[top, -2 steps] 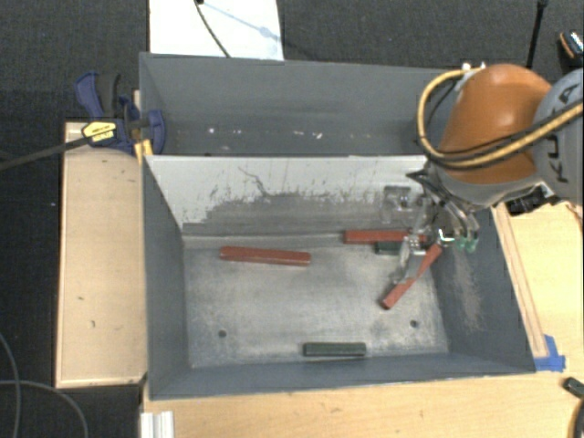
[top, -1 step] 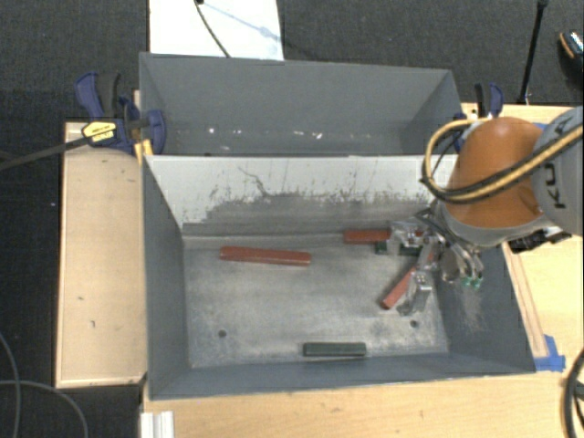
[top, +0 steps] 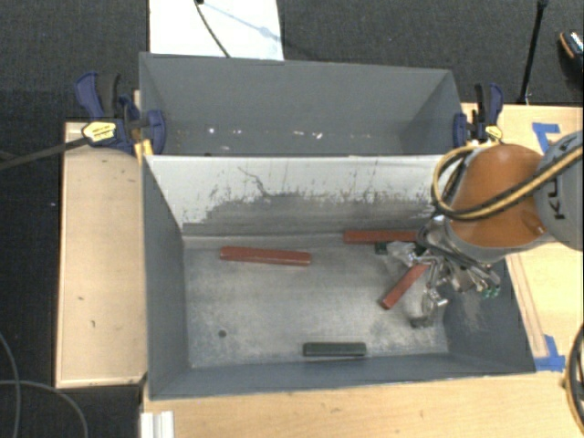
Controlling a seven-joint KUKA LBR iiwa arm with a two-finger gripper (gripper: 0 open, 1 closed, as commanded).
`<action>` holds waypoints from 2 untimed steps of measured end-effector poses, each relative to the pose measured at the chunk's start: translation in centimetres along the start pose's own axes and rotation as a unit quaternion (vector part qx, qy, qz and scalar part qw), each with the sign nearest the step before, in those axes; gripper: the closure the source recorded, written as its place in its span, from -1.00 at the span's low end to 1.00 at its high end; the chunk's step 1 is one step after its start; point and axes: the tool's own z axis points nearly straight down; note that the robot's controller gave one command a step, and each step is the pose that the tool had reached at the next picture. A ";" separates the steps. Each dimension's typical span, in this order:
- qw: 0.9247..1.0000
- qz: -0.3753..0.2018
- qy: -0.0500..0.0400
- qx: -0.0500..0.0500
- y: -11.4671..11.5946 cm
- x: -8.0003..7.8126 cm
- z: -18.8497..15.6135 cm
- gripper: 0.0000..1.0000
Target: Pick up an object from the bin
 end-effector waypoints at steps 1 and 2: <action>1.000 -0.001 -0.002 -0.001 0.2 -0.2 -0.2 1.00; 0.995 -0.101 -0.005 0.003 0.4 0.5 -15.1 1.00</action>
Offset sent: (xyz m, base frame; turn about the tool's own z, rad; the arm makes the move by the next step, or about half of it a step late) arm 0.0000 0.0000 0.0000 0.0000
